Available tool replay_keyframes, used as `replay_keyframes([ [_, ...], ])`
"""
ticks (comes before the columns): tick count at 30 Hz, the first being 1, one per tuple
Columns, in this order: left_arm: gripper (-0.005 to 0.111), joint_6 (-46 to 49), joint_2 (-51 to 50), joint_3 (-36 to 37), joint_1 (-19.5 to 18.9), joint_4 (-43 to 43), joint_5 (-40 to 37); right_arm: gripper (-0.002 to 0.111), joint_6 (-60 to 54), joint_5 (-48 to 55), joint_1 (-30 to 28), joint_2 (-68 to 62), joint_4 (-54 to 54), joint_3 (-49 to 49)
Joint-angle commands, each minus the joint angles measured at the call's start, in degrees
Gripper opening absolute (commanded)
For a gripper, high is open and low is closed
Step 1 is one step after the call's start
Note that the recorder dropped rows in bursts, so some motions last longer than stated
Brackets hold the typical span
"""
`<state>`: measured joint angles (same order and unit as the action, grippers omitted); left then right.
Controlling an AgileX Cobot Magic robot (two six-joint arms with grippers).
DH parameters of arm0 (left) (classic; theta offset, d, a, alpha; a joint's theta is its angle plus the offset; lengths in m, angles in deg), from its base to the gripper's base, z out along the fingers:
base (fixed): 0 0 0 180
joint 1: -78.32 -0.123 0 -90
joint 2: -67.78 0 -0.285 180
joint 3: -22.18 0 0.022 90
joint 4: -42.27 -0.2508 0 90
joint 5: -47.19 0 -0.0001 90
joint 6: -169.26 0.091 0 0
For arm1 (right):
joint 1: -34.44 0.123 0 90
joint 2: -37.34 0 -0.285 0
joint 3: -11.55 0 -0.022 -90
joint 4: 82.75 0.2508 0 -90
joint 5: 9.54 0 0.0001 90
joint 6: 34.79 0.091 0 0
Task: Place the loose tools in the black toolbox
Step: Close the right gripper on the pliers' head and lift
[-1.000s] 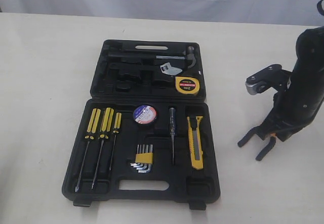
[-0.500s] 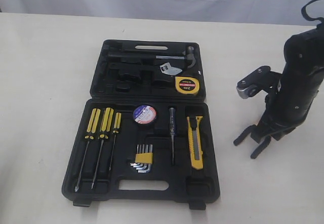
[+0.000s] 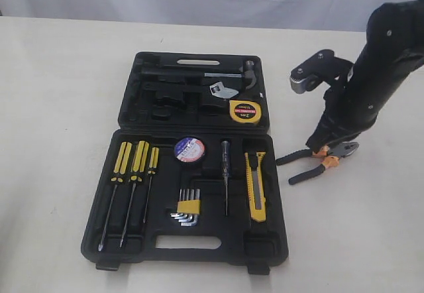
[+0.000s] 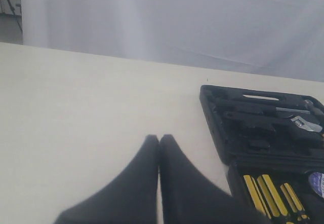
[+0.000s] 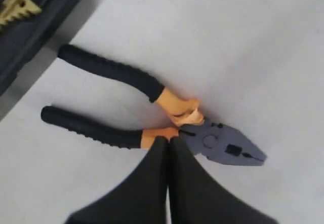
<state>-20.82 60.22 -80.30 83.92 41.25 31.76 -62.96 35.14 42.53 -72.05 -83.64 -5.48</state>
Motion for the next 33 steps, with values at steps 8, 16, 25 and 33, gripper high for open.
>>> replay_keyframes([
  [8, 0.000, 0.0, -0.2, -0.3, 0.3, -0.3, 0.0, 0.000, -16.5, 9.6, 0.0, 9.1, 3.0, 2.4],
  [16, 0.000, 0.0, -0.2, -0.3, 0.3, -0.3, 0.0, 0.000, -16.4, 16.7, 0.0, 15.3, 5.3, 2.4],
  [25, 0.000, 0.0, -0.2, -0.3, 0.3, -0.3, 0.0, 0.000, -16.4, 17.1, 0.0, 15.4, 5.5, 2.4],
  [33, 0.000, 0.0, -0.2, -0.3, 0.3, -0.3, 0.0, 0.000, -29.2, 16.7, 0.0, 15.1, 5.6, 2.4],
])
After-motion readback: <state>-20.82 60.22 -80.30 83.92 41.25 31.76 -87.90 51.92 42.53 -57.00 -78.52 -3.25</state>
